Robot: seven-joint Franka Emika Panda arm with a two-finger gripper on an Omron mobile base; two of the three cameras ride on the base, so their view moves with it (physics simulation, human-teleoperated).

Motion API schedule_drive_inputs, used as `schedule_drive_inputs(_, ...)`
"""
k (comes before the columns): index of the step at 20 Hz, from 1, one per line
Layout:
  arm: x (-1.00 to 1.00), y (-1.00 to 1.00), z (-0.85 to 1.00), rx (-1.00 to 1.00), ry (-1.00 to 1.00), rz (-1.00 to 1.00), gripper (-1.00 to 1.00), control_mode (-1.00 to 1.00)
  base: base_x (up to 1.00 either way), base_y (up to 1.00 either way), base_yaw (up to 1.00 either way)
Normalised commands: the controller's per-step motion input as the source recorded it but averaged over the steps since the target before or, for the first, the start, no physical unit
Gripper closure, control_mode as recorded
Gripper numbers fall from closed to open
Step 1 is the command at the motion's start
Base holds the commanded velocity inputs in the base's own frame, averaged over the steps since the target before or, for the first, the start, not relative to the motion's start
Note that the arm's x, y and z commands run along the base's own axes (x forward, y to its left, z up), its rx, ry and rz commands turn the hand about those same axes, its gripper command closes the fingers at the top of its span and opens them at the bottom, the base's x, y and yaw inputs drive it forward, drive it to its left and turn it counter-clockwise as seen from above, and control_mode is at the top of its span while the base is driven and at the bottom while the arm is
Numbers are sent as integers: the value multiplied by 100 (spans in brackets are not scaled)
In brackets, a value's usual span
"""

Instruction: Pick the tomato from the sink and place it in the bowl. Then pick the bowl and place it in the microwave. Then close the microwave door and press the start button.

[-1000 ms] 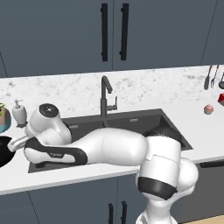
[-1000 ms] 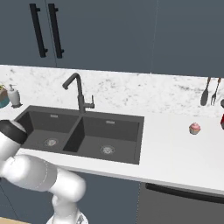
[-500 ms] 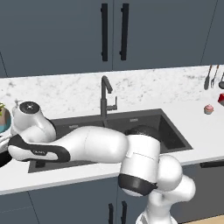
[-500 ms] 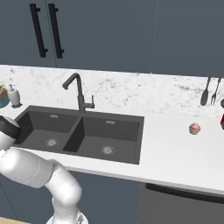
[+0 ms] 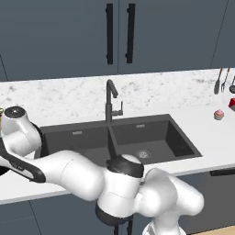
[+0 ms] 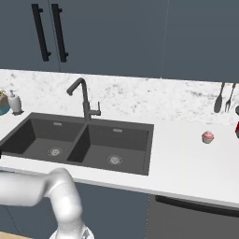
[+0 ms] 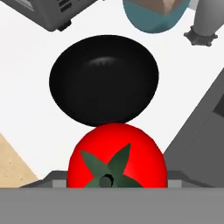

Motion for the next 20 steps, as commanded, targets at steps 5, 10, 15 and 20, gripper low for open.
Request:
schedule_drive_inputs(5, 18, 13, -45, -1, 0, 0, 100, -100, 0, 0, 0)
schedule_drive_inputs(10, 49, 31, -11, 0, 0, -2, 100, -100, 0, 0, 0)
schedule_drive_inputs(15, 54, 36, -13, 0, 0, -2, 100, -100, 0, 0, 0)
schedule_drive_inputs(20, 25, 36, -22, 0, 0, -1, 100, -100, 0, 0, 0)
